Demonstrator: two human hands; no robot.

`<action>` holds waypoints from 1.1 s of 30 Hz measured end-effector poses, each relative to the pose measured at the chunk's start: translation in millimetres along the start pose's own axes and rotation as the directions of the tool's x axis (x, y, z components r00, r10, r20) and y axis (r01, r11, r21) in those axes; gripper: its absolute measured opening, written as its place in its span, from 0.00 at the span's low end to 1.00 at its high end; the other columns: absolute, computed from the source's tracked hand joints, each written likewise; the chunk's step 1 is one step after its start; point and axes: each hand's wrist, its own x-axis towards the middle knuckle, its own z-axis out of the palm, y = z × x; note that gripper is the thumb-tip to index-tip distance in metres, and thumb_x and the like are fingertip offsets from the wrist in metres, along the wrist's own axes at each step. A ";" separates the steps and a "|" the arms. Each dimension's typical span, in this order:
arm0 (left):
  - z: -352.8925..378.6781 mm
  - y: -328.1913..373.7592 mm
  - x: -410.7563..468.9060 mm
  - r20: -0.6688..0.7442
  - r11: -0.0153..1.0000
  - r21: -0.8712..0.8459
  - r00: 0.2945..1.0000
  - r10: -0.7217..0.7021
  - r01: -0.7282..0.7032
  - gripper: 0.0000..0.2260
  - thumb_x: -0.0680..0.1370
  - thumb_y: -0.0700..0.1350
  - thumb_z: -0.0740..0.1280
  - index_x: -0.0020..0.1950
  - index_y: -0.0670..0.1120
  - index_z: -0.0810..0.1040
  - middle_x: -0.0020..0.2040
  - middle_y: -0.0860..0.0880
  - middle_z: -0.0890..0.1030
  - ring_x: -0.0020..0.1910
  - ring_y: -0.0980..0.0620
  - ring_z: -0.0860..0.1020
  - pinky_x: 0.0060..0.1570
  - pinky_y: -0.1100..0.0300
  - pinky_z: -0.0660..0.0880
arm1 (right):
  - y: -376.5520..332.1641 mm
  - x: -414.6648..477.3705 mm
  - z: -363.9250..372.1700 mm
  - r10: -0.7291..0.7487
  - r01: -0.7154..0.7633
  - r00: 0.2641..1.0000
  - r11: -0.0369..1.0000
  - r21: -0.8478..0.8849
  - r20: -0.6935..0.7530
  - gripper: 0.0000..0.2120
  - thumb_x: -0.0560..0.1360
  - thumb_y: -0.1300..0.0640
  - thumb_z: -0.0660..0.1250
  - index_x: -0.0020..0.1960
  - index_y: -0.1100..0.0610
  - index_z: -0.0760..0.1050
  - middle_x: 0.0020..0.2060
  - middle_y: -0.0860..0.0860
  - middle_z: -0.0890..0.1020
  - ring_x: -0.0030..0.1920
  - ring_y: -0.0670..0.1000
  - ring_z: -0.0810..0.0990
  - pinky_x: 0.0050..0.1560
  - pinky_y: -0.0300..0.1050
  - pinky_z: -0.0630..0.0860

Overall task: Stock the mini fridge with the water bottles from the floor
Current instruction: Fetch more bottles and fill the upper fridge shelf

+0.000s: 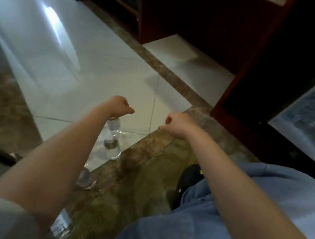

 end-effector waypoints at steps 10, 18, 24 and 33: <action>70.5 -86.9 4.4 0.046 0.985 0.026 0.984 -0.173 0.172 0.19 0.74 0.48 0.69 0.63 0.42 0.74 0.59 0.42 0.78 0.57 0.42 0.76 0.52 0.56 0.71 | 13.8 23.8 52.8 0.047 -0.051 0.997 0.997 0.061 0.069 0.12 0.76 0.48 0.65 0.54 0.55 0.75 0.52 0.53 0.78 0.51 0.53 0.77 0.54 0.50 0.76; 111.1 -98.5 18.8 -0.058 0.975 0.147 0.985 -0.162 0.169 0.14 0.77 0.42 0.62 0.63 0.42 0.73 0.59 0.41 0.75 0.57 0.41 0.76 0.55 0.51 0.73 | 24.5 27.2 67.7 0.058 -0.064 0.989 0.997 0.037 0.139 0.13 0.77 0.49 0.63 0.57 0.55 0.74 0.52 0.52 0.77 0.50 0.52 0.77 0.52 0.49 0.76; 105.1 -89.9 13.5 -0.089 0.985 0.131 0.990 -0.105 0.116 0.12 0.77 0.42 0.63 0.61 0.43 0.75 0.60 0.42 0.75 0.55 0.42 0.76 0.54 0.52 0.74 | 13.9 25.3 69.6 -0.005 0.002 0.984 1.000 0.021 0.180 0.16 0.77 0.49 0.63 0.61 0.55 0.73 0.58 0.53 0.76 0.55 0.53 0.76 0.53 0.48 0.75; 26.1 9.1 -22.0 -0.167 0.959 -0.007 0.945 0.280 -0.285 0.10 0.74 0.48 0.69 0.52 0.46 0.81 0.51 0.49 0.79 0.51 0.51 0.76 0.46 0.61 0.69 | 10.6 25.8 79.4 -0.047 -0.010 0.990 0.915 0.403 0.132 0.49 0.67 0.48 0.76 0.78 0.50 0.49 0.73 0.53 0.65 0.71 0.58 0.66 0.67 0.56 0.68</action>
